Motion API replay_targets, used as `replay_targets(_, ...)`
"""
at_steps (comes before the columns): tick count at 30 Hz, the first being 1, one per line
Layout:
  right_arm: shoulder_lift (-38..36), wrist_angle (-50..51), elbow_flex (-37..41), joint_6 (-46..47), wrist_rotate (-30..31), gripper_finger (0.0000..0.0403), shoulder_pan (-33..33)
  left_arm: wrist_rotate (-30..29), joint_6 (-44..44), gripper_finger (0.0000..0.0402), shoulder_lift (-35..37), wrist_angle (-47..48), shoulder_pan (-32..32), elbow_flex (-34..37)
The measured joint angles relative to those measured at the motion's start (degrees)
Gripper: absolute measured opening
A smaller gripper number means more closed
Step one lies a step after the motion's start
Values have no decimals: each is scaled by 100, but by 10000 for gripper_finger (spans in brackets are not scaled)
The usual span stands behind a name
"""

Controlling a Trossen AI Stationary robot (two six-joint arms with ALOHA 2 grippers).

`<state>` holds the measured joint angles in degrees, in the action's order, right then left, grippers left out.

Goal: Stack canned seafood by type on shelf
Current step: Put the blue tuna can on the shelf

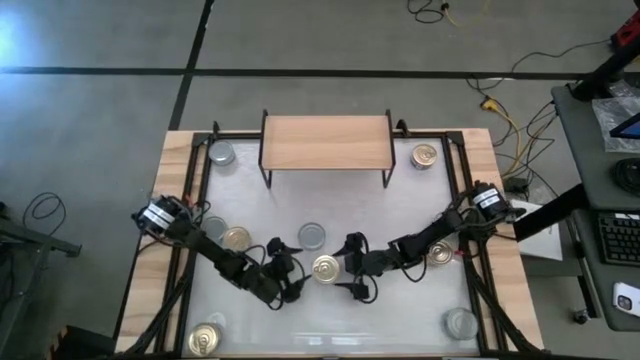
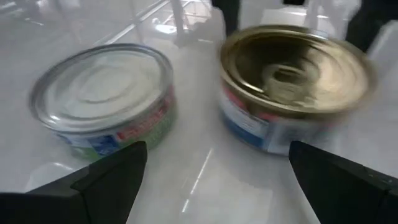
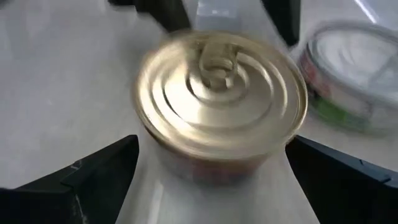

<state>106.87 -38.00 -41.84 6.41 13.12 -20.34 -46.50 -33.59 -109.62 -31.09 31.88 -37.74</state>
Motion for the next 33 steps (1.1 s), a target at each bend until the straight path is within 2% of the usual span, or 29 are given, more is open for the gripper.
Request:
replay_targets(10,549,-188,-444,31,330,399,-4,68,319,377,-123,61,-233,-168)
replay_targets(22,489,-125,-503,404,299,398,-35,-190,296,377,-125,41,-230,-186)
replay_targets(33,490,-115,-495,508,308,368,-65,-327,285,377,-125,41,-231,-186)
